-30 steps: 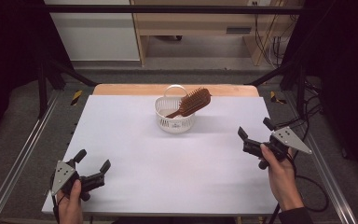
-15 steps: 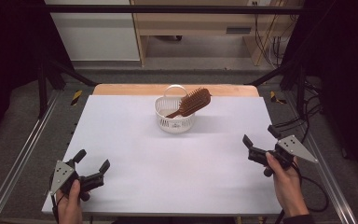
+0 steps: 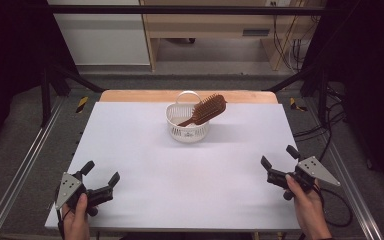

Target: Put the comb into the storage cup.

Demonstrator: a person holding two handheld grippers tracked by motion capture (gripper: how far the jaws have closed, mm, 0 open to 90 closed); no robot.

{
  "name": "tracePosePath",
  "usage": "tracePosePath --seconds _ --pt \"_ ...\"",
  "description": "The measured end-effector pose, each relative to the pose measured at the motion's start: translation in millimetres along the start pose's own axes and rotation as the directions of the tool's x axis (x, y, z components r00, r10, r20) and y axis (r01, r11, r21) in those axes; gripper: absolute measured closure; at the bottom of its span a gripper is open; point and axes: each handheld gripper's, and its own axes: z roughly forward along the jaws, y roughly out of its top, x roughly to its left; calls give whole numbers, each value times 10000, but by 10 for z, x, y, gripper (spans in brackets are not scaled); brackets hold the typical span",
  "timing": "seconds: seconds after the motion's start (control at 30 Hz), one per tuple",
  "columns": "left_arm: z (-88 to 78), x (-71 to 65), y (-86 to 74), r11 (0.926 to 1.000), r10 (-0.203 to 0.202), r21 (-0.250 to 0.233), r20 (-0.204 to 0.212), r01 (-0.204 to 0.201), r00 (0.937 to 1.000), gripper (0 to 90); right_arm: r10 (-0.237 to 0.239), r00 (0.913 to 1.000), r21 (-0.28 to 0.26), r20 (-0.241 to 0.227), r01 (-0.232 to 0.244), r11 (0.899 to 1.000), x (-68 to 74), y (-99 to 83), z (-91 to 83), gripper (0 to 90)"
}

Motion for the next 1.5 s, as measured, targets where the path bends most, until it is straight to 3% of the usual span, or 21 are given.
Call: tracePosePath --seconds 0.67,0.83,1.03,1.5 --pt "2 -23 6 10000 6 -83 241 -4 9997 8 -173 9969 437 -774 208 9988 239 -247 40 30" --pt "-1 -32 14 9999 76 -125 328 -72 9994 8 -423 9935 569 -1054 485 9972 327 -280 84 25" --pt "11 -31 12 9999 6 -125 396 -1 9992 8 -256 9907 631 -1338 343 9974 413 -336 159 26" --pt "-14 -5 20 9997 -1 -228 304 8 9995 8 -487 9805 851 -1905 659 9942 579 -347 313 28"
